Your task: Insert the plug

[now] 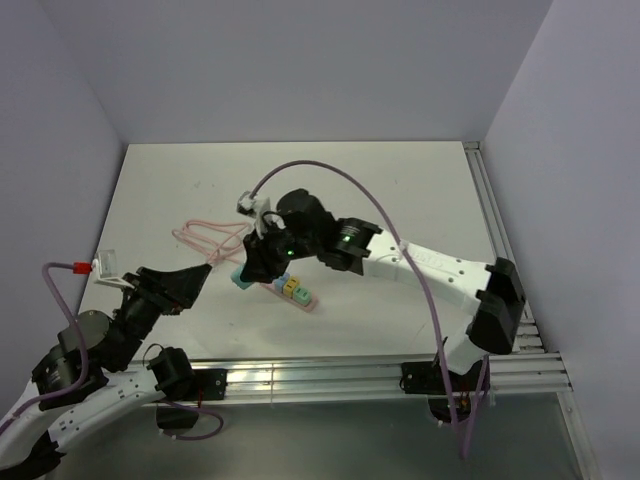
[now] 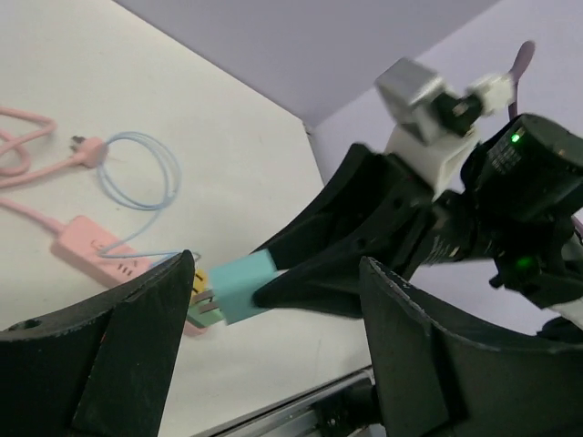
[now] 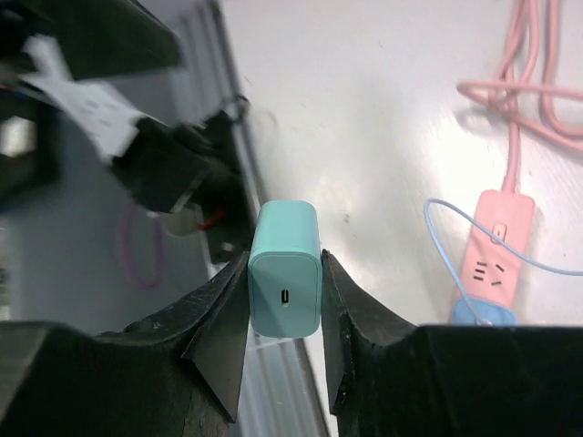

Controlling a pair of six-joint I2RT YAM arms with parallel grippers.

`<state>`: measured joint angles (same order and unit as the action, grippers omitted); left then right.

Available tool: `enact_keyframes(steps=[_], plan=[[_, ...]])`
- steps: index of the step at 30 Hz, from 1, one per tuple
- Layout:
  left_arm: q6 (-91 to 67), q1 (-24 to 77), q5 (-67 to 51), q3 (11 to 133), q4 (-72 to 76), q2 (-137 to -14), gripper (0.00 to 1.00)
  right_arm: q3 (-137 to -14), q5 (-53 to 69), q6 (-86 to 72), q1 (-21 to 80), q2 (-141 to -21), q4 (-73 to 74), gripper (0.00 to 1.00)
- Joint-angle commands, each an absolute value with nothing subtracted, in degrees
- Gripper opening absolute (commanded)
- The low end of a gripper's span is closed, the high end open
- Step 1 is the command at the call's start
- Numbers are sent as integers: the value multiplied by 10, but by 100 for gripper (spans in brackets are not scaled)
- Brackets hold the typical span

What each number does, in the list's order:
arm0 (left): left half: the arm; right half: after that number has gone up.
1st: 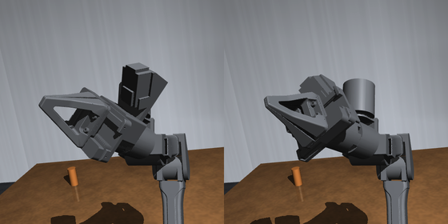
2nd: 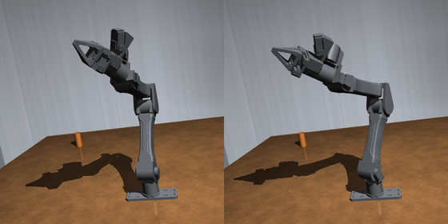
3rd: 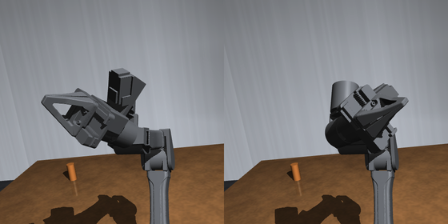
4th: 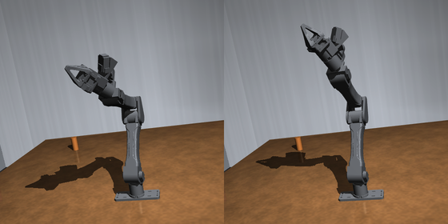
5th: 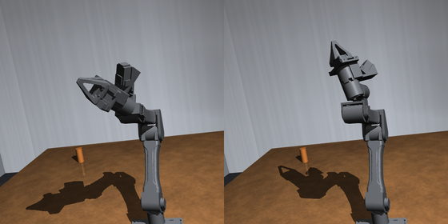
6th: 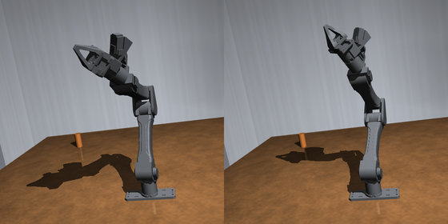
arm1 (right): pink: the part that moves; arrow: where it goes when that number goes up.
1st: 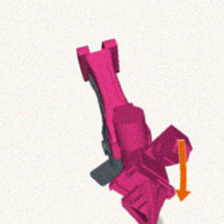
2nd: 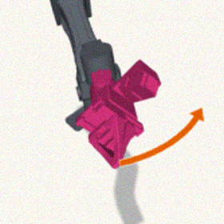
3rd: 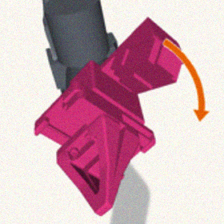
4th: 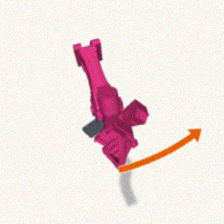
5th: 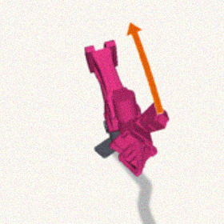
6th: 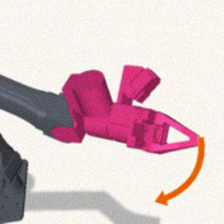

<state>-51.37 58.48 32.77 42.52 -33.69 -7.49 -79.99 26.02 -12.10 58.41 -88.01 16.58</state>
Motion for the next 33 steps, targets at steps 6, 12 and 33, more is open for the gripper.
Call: enact_keyframes(steps=[6, 12, 33], plan=[[-536, 585, 403, 432, -401, -21, 75, -969, 34, -31, 666, -1066, 343, 0], [-529, 585, 399, 435, -401, -23, 75, -1075, -89, -18, 690, -1178, 420, 0], [-513, 585, 380, 423, -379, -18, 76, -1096, -162, 39, 638, -1223, 476, 0]])
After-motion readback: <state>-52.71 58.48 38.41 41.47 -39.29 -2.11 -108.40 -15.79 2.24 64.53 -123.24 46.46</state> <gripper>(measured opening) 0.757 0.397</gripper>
